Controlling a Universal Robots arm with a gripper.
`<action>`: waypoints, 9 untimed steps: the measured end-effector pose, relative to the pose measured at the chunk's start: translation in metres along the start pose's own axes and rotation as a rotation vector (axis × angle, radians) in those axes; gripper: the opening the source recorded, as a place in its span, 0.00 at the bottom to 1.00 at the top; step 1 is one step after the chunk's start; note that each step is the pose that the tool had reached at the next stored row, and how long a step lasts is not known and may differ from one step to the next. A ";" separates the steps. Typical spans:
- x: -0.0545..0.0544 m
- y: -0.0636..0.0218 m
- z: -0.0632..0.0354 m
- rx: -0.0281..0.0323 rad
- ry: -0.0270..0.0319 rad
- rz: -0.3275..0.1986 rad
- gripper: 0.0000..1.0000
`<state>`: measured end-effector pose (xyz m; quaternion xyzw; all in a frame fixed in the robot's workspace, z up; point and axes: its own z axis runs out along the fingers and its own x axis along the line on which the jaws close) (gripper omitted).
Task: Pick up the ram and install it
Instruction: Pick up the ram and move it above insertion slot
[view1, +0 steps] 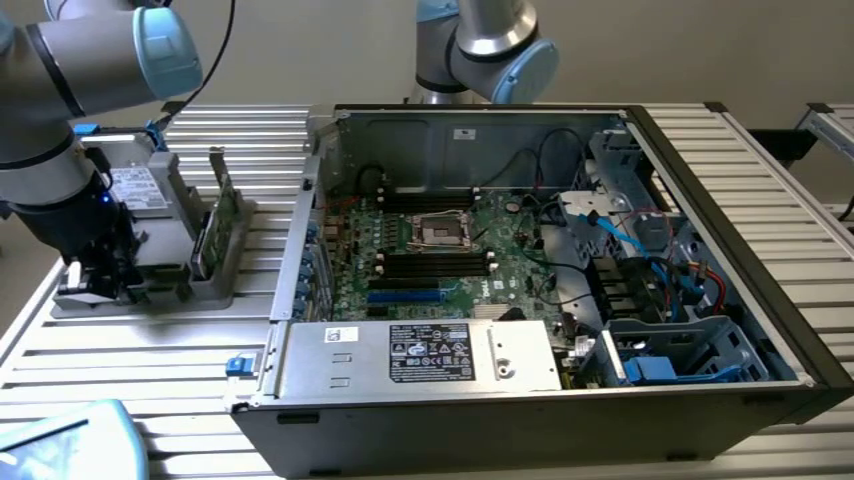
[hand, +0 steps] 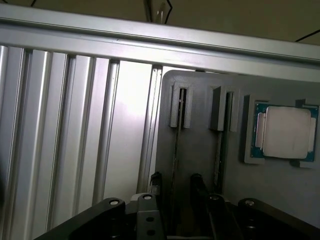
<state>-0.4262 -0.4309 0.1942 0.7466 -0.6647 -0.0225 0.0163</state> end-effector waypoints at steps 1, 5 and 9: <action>0.000 0.0000 0.0003 0.0001 0.0000 0.000 0.37; 0.000 -0.0001 0.0017 0.0001 0.0000 0.000 0.37; 0.000 -0.0001 0.0021 -0.0001 0.0001 0.000 0.37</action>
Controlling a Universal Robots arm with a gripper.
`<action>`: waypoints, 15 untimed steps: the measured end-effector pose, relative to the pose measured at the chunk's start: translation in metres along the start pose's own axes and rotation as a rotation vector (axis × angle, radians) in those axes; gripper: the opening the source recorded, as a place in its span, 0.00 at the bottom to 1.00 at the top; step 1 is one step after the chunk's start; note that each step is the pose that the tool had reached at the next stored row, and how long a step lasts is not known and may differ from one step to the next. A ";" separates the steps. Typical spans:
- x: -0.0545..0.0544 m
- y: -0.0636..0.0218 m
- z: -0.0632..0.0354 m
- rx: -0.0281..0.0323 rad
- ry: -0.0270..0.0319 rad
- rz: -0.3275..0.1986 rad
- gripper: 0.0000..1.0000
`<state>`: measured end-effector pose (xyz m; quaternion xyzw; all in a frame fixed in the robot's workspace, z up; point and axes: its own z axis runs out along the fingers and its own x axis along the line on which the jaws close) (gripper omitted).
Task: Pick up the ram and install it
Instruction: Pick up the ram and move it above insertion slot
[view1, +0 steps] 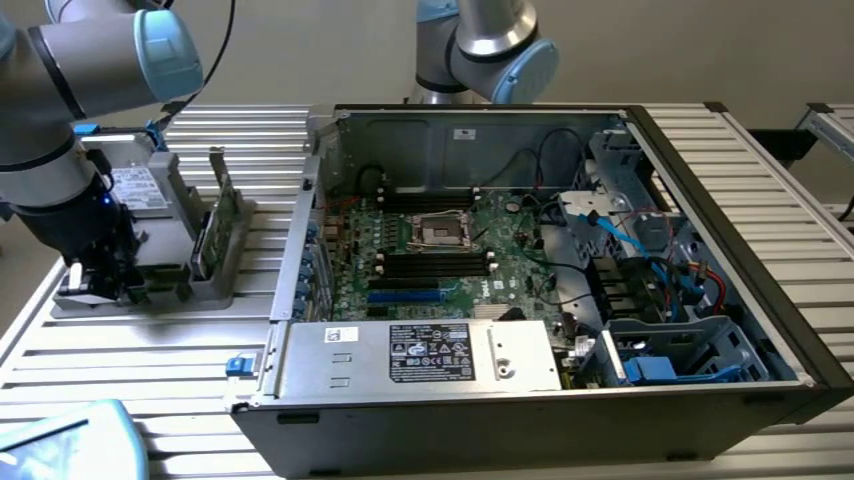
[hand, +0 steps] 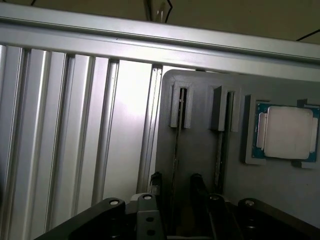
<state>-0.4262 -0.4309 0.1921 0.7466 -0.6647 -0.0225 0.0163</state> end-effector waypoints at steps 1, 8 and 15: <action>0.000 0.0000 0.0001 0.0001 -0.0001 0.000 0.37; 0.000 0.0000 0.0001 -0.0001 -0.0002 0.000 0.16; 0.000 0.0000 0.0001 -0.0001 -0.0001 0.000 0.14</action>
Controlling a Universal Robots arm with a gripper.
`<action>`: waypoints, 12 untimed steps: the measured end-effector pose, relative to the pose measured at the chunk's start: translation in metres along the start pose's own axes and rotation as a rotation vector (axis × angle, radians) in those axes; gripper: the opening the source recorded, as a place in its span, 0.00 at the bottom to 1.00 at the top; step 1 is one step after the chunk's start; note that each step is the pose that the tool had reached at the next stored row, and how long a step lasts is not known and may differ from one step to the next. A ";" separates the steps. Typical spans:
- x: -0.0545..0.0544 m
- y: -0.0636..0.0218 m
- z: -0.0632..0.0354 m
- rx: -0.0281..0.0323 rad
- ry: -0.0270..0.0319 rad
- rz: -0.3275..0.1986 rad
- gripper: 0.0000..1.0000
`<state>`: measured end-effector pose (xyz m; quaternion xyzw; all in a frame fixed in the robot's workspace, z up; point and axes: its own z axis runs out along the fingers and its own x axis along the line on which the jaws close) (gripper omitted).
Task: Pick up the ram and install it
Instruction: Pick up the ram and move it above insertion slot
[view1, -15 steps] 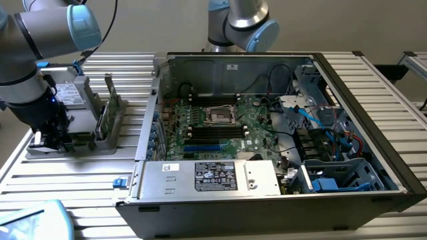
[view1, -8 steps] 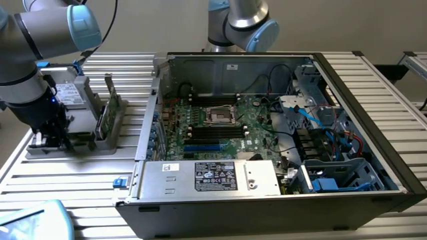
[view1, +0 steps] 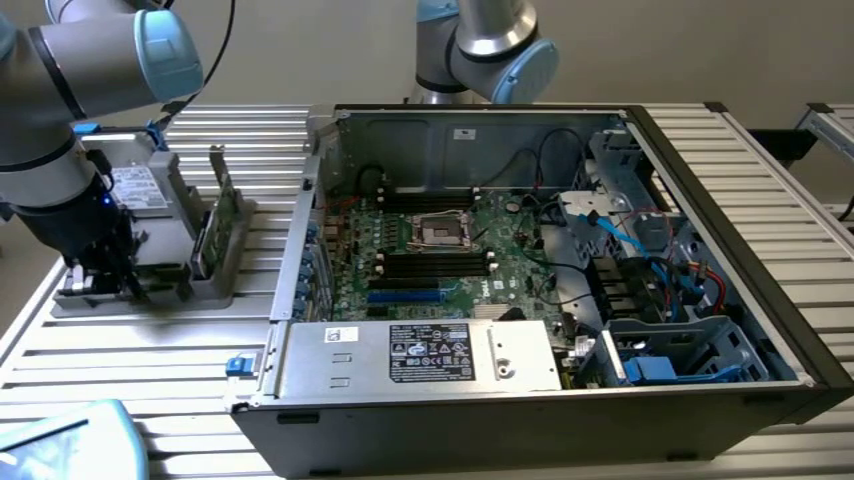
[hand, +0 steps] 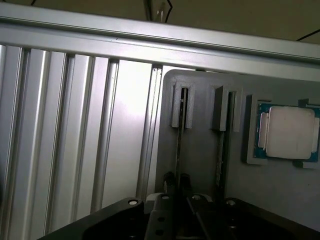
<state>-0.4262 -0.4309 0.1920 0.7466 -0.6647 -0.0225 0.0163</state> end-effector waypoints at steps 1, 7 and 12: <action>0.000 0.0000 0.0000 0.0000 0.0000 0.000 0.14; 0.000 0.0000 0.0000 0.0000 0.0000 0.000 0.14; 0.000 -0.0006 -0.0024 -0.0011 -0.0006 0.000 0.14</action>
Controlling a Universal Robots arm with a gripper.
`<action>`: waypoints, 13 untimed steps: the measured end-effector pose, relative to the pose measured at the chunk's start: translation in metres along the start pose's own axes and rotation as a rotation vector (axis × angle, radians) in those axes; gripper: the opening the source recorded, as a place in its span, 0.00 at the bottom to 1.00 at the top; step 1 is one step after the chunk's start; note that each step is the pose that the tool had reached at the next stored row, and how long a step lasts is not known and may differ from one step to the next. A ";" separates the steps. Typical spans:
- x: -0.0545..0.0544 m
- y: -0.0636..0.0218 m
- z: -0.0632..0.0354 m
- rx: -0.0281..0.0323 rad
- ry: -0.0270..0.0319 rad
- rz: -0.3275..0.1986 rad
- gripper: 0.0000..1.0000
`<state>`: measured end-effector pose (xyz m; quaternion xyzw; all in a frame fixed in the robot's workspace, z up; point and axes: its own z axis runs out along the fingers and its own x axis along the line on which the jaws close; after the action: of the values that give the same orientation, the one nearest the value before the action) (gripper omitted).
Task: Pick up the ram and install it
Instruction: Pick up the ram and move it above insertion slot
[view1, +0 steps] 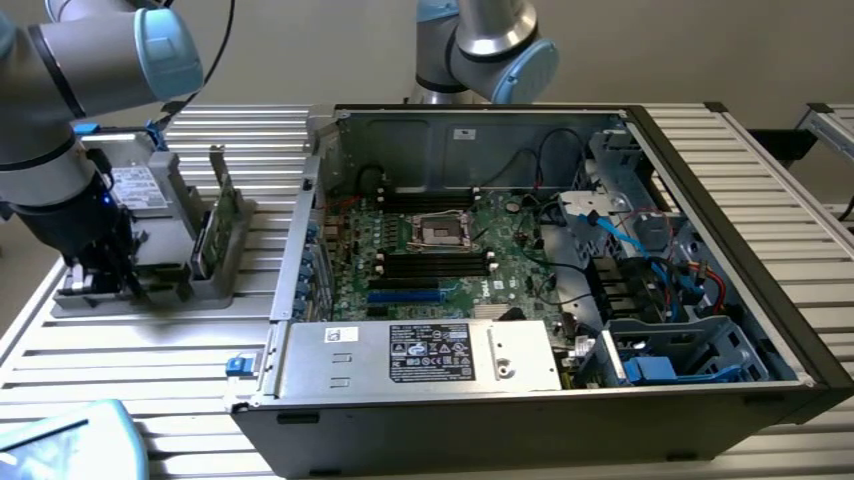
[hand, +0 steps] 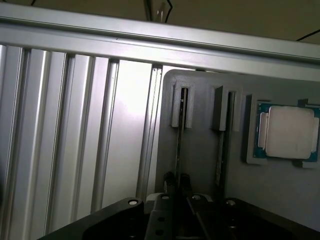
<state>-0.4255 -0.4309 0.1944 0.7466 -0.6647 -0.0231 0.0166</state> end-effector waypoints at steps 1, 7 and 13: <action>0.000 -0.0003 -0.0013 -0.0006 -0.0004 0.000 0.14; 0.000 -0.0004 -0.0084 -0.0086 -0.0013 0.000 0.14; 0.000 -0.0005 -0.0152 -0.0200 -0.0027 0.000 0.14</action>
<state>-0.4241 -0.4310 0.2095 0.7463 -0.6645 -0.0308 0.0231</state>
